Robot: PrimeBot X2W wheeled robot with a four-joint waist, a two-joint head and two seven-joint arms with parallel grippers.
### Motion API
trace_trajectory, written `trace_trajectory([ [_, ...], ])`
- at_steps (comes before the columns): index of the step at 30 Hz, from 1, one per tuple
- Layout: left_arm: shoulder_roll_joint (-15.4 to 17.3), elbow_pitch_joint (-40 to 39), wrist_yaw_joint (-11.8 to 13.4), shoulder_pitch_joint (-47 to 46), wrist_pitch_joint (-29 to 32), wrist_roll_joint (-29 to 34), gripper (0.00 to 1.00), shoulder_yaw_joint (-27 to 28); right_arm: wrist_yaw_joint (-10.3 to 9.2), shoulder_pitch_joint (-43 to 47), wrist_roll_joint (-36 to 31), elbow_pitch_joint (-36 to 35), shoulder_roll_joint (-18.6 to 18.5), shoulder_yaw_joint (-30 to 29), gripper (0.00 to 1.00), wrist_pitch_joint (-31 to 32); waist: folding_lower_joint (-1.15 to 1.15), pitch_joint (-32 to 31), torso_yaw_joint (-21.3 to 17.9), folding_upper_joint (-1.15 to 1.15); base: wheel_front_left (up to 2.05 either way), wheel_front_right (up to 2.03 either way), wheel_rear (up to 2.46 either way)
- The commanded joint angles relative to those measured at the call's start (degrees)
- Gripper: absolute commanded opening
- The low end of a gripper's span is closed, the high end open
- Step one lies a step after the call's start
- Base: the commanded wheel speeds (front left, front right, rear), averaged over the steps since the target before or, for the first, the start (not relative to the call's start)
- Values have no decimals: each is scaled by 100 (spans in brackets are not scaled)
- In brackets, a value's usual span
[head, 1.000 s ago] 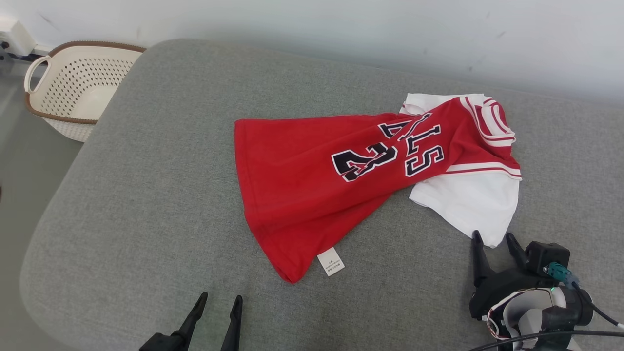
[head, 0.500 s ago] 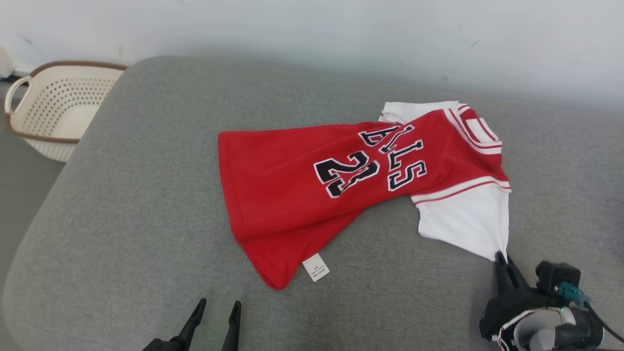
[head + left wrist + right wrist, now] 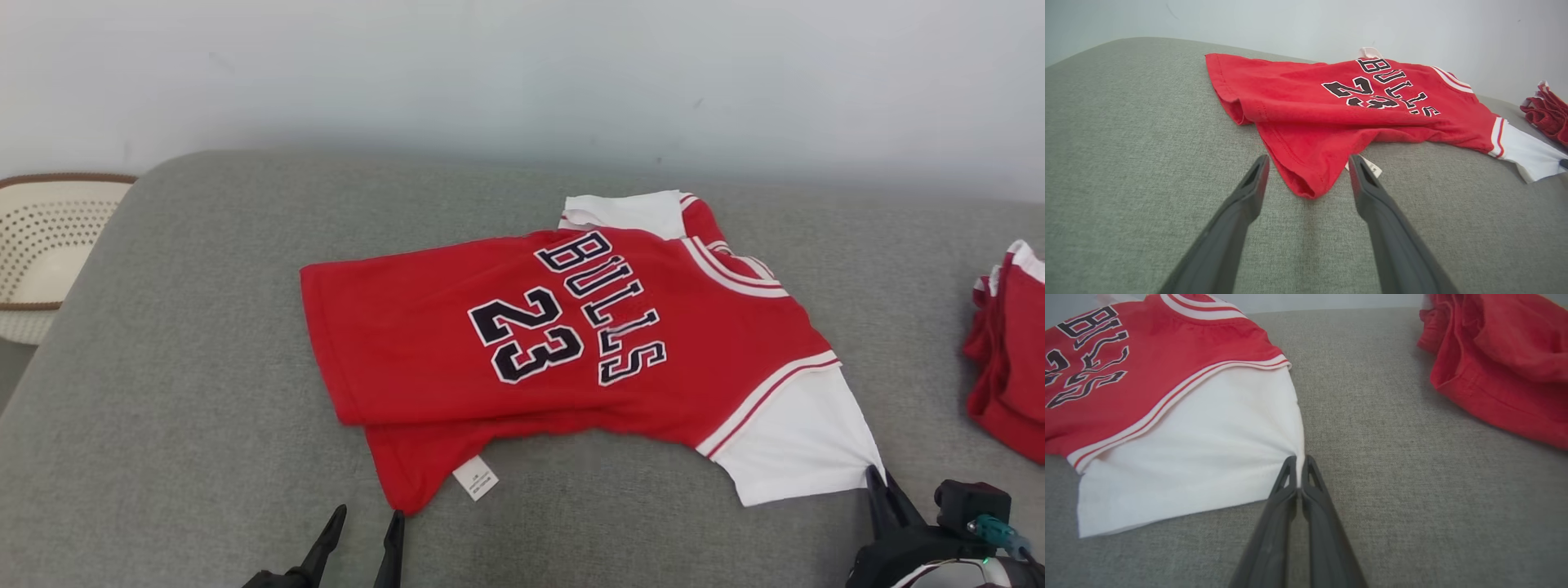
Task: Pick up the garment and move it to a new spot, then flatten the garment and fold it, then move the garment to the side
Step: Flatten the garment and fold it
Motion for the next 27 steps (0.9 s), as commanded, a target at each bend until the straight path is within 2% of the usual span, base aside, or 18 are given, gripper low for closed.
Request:
trace_trajectory([
  [1, 5, 39, -2, 61, -7, -19, 100, -4, -7, 101, 89, -18, -91, 49, 0, 2, 0, -61, -105, 0, 0, 0, 0],
  [6, 4, 116, -18, 66, -7, -51, 100, -16, -7, 207, 140, -59, -242, 50, 0, 2, 0, -84, -154, 0, 0, 0, 0],
  [11, 5, 273, -38, 128, -7, -94, 100, -24, -8, 449, 159, -116, -196, 5, 0, 2, 0, -162, -184, 0, 0, 0, 0],
  [12, 4, 287, -23, 133, -7, -95, 100, -19, -7, 472, 164, -146, -183, -27, 18, 2, 0, -179, -197, 0, 0, 0, 0],
  [13, 4, 287, -23, 133, -7, -95, 100, -19, -7, 472, 164, -146, -183, -27, 18, 2, 0, -179, -197, 0, 0, 0, 0],
  [14, 4, 305, -24, 147, -7, -123, 100, -20, -8, 489, 147, -177, -166, -47, 98, 2, 0, -202, -217, 0, 0, 0, 0],
  [17, 5, 335, -4, 132, -8, -244, 100, 23, -7, 563, -1, -420, -143, -204, 100, 1, 0, -249, -292, 0, 0, 0, 0],
  [21, 5, 506, -101, 70, -7, -447, 100, -4, -7, 667, -302, -946, 6, -490, 100, 2, 0, -258, -463, 0, 0, 0, 0],
  [27, 5, 843, -257, -96, -7, -802, 100, -26, -7, 696, -424, -1214, 107, -532, 100, 2, 0, -148, -709, 0, 0, 0, 0],
])
